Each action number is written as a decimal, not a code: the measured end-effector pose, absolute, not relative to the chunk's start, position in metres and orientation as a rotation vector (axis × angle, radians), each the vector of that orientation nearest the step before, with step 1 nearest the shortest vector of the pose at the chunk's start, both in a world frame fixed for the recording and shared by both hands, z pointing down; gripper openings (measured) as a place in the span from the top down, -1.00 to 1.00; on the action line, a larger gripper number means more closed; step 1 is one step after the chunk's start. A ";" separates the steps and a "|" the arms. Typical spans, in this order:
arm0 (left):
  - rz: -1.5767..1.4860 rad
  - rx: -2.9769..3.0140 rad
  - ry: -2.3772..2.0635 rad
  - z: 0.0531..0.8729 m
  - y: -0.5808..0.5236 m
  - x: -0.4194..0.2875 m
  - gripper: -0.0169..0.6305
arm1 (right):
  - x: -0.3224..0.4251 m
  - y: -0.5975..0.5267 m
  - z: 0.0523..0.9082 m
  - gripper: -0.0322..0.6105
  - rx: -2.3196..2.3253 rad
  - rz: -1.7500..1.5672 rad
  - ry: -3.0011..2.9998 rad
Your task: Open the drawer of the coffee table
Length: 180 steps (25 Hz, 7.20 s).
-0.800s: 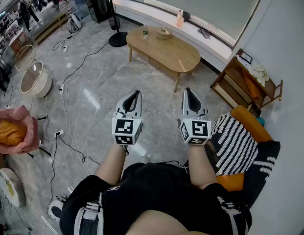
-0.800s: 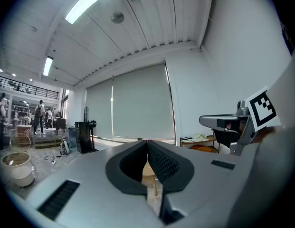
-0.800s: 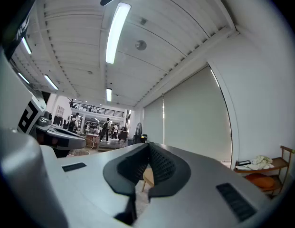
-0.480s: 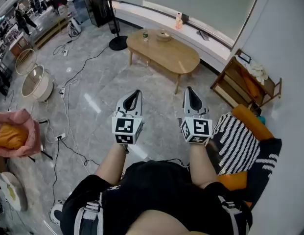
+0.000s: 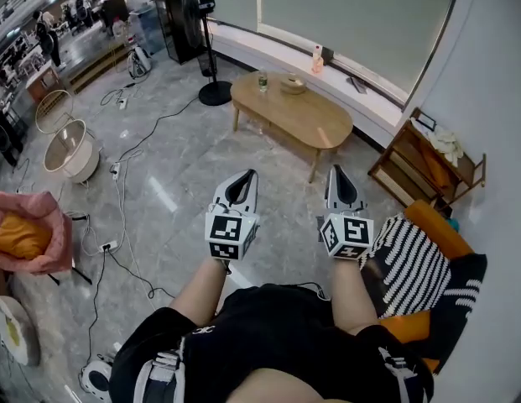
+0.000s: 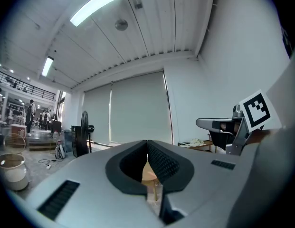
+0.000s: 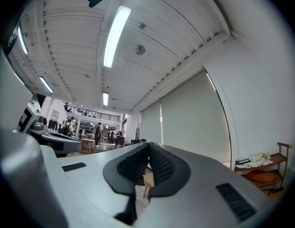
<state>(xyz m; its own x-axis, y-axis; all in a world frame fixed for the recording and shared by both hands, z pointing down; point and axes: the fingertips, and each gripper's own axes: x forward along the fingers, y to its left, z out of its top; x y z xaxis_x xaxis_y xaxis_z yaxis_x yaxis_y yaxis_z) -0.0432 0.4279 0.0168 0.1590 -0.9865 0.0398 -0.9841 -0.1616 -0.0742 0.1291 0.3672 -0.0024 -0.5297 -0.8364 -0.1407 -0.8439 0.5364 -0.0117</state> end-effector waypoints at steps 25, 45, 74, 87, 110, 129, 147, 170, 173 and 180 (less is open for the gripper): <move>-0.157 -2.226 2.098 0.043 0.356 -0.132 0.88 | 0.074 0.277 0.007 0.85 -1.400 0.184 2.637; -0.345 -2.273 2.197 0.070 -0.088 -0.124 0.88 | 0.092 -0.178 0.051 0.85 -1.396 -0.018 2.761; -0.600 -2.639 2.216 0.311 -0.255 -0.152 0.88 | 0.073 -0.309 0.272 0.85 -1.592 -0.420 2.896; -0.672 -2.842 2.154 0.539 -0.277 -0.167 0.88 | 0.074 -0.307 0.493 0.85 -1.815 -0.550 2.867; 0.179 -3.037 1.930 0.839 -0.361 -0.157 0.88 | 0.150 -0.344 0.774 0.85 -1.690 -0.140 2.840; 1.182 -3.561 1.430 0.901 -0.441 -0.158 0.09 | 0.106 -0.391 0.828 0.18 -1.406 -0.416 2.897; 1.675 -3.497 1.201 0.899 -0.488 -0.138 0.09 | 0.084 -0.398 0.843 0.48 -1.360 -0.363 2.987; 1.629 -3.559 1.210 0.903 -0.414 -0.167 0.15 | 0.052 -0.316 0.845 0.60 -0.813 -0.345 3.344; 1.619 -3.572 1.208 0.907 -0.396 -0.176 0.16 | 0.043 -0.297 0.846 0.61 -0.690 -0.301 3.421; 1.564 -3.582 1.214 0.911 -0.365 -0.190 0.19 | 0.030 -0.263 0.846 0.60 -0.477 -0.230 3.547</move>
